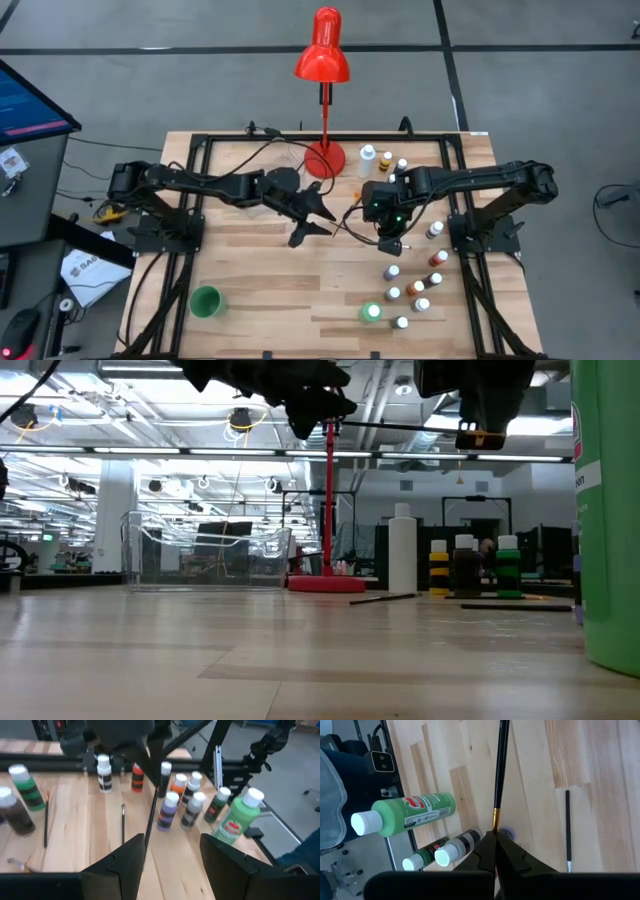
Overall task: Pick & Place Paint Supplies
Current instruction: Put the black paintbrush into the green cup
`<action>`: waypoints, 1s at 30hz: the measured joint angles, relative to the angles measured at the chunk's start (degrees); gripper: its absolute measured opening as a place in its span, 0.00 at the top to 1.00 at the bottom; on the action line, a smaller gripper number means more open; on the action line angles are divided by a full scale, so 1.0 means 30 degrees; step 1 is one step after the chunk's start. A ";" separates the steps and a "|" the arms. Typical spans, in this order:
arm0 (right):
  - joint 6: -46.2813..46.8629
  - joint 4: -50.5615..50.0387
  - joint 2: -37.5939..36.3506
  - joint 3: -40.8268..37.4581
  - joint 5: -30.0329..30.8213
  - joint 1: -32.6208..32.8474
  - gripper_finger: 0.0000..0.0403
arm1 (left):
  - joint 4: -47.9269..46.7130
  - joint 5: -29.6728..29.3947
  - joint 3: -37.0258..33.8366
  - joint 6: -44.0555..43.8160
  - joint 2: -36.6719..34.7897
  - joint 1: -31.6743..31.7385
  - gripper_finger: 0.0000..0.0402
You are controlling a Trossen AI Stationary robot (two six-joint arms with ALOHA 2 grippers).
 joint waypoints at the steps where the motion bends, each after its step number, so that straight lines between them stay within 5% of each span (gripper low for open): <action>1: 0.0002 0.0004 0.0000 0.0000 0.0000 0.0009 1.00 | -0.0237 0.0007 0.0000 -0.0007 0.0000 0.0007 0.54; 16: 0.0000 0.0277 0.0000 0.0000 -0.0066 0.0175 1.00 | -0.0100 0.0000 -0.0007 -0.0007 0.0736 0.0007 0.54; 30: -0.0003 0.0888 0.0000 0.0000 -0.0070 0.0160 1.00 | 0.0535 0.0688 -0.0007 -0.0069 0.0711 0.0000 0.72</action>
